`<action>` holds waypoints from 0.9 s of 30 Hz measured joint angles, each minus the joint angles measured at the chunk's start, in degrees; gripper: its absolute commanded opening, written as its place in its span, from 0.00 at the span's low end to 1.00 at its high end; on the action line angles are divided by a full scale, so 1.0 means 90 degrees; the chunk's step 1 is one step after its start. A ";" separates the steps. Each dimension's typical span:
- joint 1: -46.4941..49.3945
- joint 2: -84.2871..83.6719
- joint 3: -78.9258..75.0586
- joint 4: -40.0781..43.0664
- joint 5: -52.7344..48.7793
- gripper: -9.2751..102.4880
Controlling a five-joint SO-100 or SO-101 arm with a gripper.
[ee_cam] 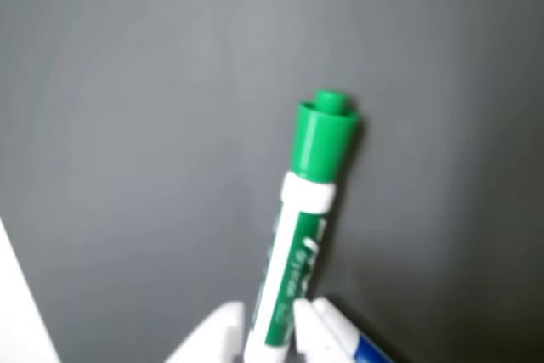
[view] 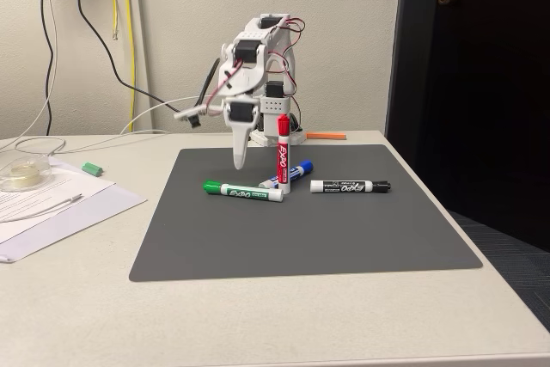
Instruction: Pick up the green marker.
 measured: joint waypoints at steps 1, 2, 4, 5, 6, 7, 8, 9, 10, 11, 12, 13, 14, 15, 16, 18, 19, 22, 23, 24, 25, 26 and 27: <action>-0.0039 -0.0117 -0.0010 0.0039 0.0000 0.22; -0.0068 -0.0166 -0.0010 0.0020 0.0000 0.23; -0.0049 -0.0303 -0.0127 0.0156 0.0000 0.25; -0.0068 -0.0566 -0.0332 0.0195 0.0000 0.25; -0.0107 -0.0771 -0.0410 0.0176 -0.0029 0.25; -0.0137 -0.0967 -0.0479 0.0332 0.0010 0.25; -0.0166 -0.1074 -0.0498 0.0303 0.0010 0.25; -0.0176 -0.1123 -0.0508 0.0244 0.0010 0.25; -0.0186 -0.1191 -0.0547 0.0283 0.0020 0.27; -0.0195 -0.1260 -0.0586 0.0225 0.0020 0.28; -0.0205 -0.1348 -0.0605 0.0186 0.0020 0.29; -0.0215 -0.1416 -0.0615 0.0176 0.0020 0.29; -0.0225 -0.1436 -0.0615 0.0166 0.0020 0.29; -0.0225 -0.1445 -0.0615 0.0127 0.0020 0.29; -0.0225 -0.1533 -0.0664 0.0088 0.0020 0.29; -0.0254 -0.1660 -0.0742 0.0049 0.0020 0.29; -0.0254 -0.1680 -0.0762 0.0078 0.0020 0.29; -0.0264 -0.1777 -0.0830 0.0088 0.0020 0.28; -0.0264 -0.1797 -0.0830 0.0088 0.0020 0.26; -0.0264 -0.1807 -0.0830 0.0088 0.0020 0.23; -0.0264 -0.1807 -0.0840 0.0088 0.0020 0.19; -0.0264 -0.1807 -0.0850 0.0088 0.0020 0.18; -0.0283 -0.1807 -0.0850 0.0088 0.0020 0.17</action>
